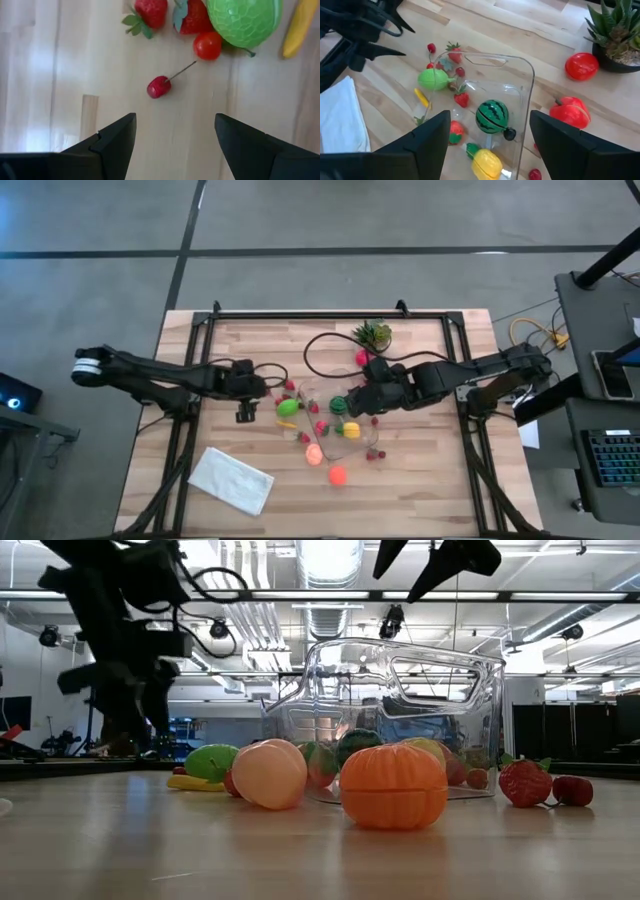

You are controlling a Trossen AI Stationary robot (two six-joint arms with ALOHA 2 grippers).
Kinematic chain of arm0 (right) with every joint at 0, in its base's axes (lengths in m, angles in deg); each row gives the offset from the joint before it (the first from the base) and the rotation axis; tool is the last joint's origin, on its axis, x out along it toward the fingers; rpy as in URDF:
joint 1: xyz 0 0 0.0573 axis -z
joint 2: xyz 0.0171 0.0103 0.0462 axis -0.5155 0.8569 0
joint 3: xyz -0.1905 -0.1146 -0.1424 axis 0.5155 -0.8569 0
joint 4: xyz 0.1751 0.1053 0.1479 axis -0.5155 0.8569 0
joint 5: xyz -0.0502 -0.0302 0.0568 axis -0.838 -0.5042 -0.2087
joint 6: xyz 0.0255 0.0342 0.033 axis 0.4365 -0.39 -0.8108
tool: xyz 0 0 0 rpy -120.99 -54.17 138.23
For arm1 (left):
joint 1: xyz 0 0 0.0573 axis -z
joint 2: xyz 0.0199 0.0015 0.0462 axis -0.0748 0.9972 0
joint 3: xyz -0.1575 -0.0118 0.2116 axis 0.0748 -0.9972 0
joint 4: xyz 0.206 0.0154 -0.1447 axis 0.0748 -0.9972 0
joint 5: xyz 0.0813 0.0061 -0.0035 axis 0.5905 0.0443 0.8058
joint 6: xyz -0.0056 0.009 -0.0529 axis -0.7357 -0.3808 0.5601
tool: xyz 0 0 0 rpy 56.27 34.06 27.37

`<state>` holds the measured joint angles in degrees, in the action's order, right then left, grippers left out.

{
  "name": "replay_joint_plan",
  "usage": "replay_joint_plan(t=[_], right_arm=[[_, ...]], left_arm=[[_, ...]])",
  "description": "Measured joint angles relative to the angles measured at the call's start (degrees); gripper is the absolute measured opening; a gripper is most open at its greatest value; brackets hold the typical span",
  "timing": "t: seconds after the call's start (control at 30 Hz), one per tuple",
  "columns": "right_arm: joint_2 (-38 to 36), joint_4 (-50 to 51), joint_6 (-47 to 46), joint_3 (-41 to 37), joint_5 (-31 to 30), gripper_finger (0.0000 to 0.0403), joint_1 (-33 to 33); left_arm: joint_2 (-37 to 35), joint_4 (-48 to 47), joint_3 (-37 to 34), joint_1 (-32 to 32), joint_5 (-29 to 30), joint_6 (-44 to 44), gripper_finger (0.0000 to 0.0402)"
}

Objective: Pick and placing Produce into tupperware
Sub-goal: Put the red cherry into the transparent bin

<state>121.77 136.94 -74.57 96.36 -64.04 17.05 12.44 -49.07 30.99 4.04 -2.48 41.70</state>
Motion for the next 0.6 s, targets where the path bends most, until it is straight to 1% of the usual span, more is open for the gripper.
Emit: replay_joint_plan(t=[0.2, 0.27, 0.4, 0.6], right_arm=[[0.0, 0.09, 0.47, -0.27, 0.03, 0.0266, 0.0], [0.0, 0.13, 0.9, -0.45, 0.02, 0.0263, 0.0], [0.0, 0.15, 1.24, -0.97, 0.05, 0.0262, -0.02], [0.02, 0.12, 1.73, -2.16, 0.07, 0.0269, 0.0]], left_arm=[[5.45, 6.77, -0.26, -0.13, 0.02, -5.27, 0.0255], [7.07, 8.42, -0.15, -0.5, 0.01, -5.69, 0.0255], [9.27, 8.75, -0.15, -1.51, -0.28, -5.29, 0.0255], [10.19, 8.66, -0.32, -4.65, -4.34, -5.31, 0.0255]])
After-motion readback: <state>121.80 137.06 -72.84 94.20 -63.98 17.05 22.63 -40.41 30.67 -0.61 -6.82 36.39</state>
